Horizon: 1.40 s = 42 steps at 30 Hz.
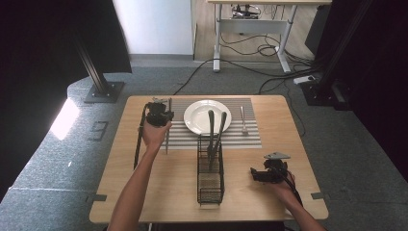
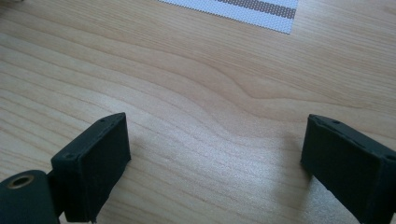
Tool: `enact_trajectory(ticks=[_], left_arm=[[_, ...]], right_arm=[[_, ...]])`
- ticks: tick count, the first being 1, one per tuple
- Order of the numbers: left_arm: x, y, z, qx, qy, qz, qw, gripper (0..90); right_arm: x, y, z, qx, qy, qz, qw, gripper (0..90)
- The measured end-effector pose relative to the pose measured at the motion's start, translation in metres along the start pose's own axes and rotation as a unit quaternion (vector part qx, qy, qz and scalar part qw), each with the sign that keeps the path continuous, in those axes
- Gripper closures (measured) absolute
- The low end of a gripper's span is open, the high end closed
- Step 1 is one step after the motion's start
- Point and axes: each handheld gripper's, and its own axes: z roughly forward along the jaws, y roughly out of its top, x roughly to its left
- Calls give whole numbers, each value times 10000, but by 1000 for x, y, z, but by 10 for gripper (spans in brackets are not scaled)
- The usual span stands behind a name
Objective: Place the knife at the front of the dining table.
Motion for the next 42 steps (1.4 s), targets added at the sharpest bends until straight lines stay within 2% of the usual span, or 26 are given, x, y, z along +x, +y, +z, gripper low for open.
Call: enact_trajectory(ticks=[8,11,12,13,14,17,21,32,39,42], left_arm=[[7,5,17,100,26,-170,9998,838],[13,8,33,190,-24,-280,9994,838],[13,8,33,190,-24,-280,9994,838],[15,9,42,254,9,-326,9991,838],[15,9,42,254,9,-326,9991,838],[19,8,58,442,89,-309,9985,838],[20,6,70,569,116,-362,9977,838],[26,-1,85,818,128,-468,9955,838],[31,-4,97,987,211,-573,9932,838],[31,-5,100,1053,257,-552,9926,838]], right_arm=[[0,0,0,-10,3,5,10000,83],[0,0,1,-11,10,2,10000,83],[0,0,1,-11,10,2,10000,83],[0,0,1,-9,13,0,10000,83],[0,0,1,-9,13,0,10000,83],[0,0,1,-14,16,-3,10000,83],[0,0,1,-25,10,3,10000,84],[0,-1,0,-52,0,9,10000,87],[0,-1,0,-54,5,8,10000,86],[0,-1,0,-55,7,7,10000,86]])
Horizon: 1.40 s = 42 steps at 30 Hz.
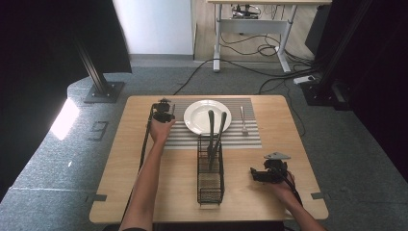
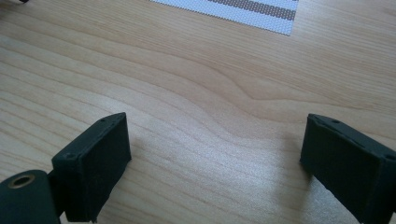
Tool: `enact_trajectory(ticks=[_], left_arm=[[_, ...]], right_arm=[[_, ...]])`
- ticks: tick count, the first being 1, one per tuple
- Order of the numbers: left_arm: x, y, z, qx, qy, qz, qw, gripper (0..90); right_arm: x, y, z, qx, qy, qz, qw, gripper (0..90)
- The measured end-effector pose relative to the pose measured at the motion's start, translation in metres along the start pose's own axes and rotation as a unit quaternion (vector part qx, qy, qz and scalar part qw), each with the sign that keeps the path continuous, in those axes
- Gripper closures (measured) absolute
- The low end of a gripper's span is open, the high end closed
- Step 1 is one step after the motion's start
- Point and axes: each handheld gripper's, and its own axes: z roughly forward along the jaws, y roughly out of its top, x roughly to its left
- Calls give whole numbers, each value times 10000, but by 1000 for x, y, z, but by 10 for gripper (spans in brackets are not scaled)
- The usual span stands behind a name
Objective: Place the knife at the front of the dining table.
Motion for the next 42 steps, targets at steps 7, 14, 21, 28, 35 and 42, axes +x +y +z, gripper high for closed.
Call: enact_trajectory(ticks=[7,14,21,28,35,42], left_arm=[[2,1,7,142,33,-73,9999,837],[4,-1,13,257,51,-118,9996,837],[4,6,16,245,2,-150,9996,837],[2,8,23,307,-31,-161,9994,837],[-2,4,31,383,78,-45,9992,836],[-2,4,32,374,117,-32,9992,836]], right_arm=[[0,0,0,-6,-2,-2,10000,90],[0,0,0,-7,2,-5,10000,91],[0,0,0,-8,-2,1,10000,92],[0,-1,0,-28,-8,11,10000,92],[1,-1,-1,-39,-6,9,10000,95],[1,-2,-1,-50,-4,9,10000,99]])
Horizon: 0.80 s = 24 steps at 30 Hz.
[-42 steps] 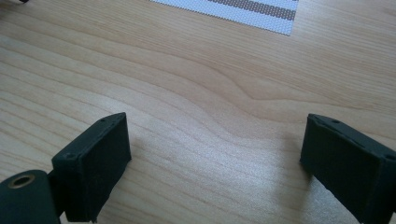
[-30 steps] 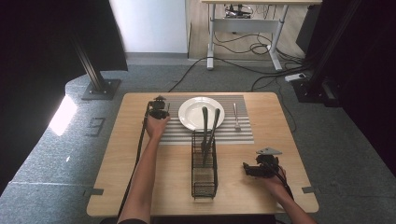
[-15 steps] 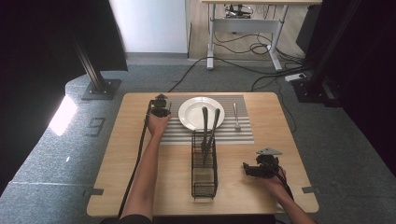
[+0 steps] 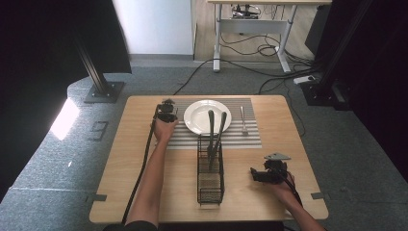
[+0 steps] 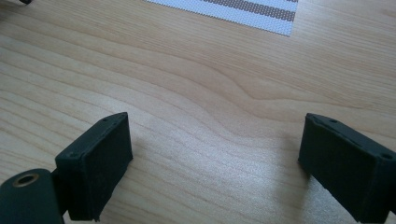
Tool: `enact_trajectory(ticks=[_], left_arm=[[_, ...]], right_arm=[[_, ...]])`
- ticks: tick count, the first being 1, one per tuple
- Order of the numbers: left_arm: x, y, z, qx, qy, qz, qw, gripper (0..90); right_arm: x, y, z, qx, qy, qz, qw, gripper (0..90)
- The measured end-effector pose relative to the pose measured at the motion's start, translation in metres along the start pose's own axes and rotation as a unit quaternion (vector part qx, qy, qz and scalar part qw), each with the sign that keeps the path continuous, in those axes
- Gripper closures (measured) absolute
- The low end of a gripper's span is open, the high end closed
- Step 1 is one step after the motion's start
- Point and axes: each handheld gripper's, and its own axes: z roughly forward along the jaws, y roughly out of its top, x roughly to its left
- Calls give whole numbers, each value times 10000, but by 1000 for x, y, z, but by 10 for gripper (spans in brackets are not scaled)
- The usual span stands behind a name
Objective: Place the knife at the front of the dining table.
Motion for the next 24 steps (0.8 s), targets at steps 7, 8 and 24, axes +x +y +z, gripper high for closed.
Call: enact_trajectory(ticks=[7,8,24], left_arm=[[4,1,0,-30,52,-35,10000,836],[4,1,1,-40,53,-50,10000,835],[14,-3,0,-122,-189,-94,9997,818]], right_arm=[[0,0,0,-11,13,-16,10000,109],[0,0,0,-13,14,-17,10000,109],[1,-1,-1,-47,22,-22,10000,127]])
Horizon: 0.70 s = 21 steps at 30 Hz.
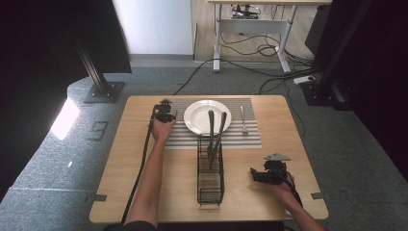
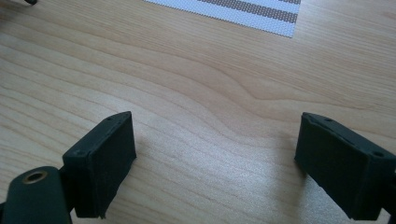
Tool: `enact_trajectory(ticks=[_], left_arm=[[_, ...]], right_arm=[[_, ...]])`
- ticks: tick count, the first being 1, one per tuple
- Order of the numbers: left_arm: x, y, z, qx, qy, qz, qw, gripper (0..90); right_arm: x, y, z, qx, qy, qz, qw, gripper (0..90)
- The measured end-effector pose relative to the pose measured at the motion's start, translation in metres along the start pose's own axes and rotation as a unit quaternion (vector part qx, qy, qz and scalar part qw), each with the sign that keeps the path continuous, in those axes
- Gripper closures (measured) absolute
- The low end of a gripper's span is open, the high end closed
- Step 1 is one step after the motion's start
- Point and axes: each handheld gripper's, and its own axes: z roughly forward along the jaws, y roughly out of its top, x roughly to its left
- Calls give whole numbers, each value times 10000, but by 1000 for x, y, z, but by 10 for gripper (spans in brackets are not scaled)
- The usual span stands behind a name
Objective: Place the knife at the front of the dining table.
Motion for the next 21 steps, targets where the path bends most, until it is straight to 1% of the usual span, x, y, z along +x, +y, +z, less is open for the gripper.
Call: enact_trajectory(ticks=[2,3,5,7,12,14,15,16,17,19,21], left_arm=[[3,-1,-1,-10,13,-26,10000,812],[4,-1,-1,-11,5,-29,10000,791],[4,-1,-2,-7,60,3,10000,782],[5,-2,-2,-21,32,24,10000,779],[2,-3,-4,-36,85,139,9999,748],[2,-3,-9,-66,50,176,9998,739],[0,-3,-13,-82,68,240,9997,721],[-1,-4,-15,-88,77,249,9996,721],[-2,-6,-19,-59,89,321,9994,711],[-3,-11,-22,-43,79,354,9993,699],[-3,-17,-23,-71,122,378,9992,694]], right_arm=[[0,0,0,-2,-1,-1,10000,128],[0,0,0,-2,-2,-1,10000,129],[0,0,0,-2,-1,-2,10000,128],[0,0,0,-1,-1,-2,10000,129],[0,0,0,1,-1,-1,10000,129],[0,0,0,2,-2,-2,10000,130],[0,0,0,7,6,-8,10000,130],[0,0,0,7,6,-8,10000,130],[0,0,0,10,8,-19,10000,130],[0,0,0,9,10,-17,10000,130],[0,0,-1,12,11,-16,10000,133]])
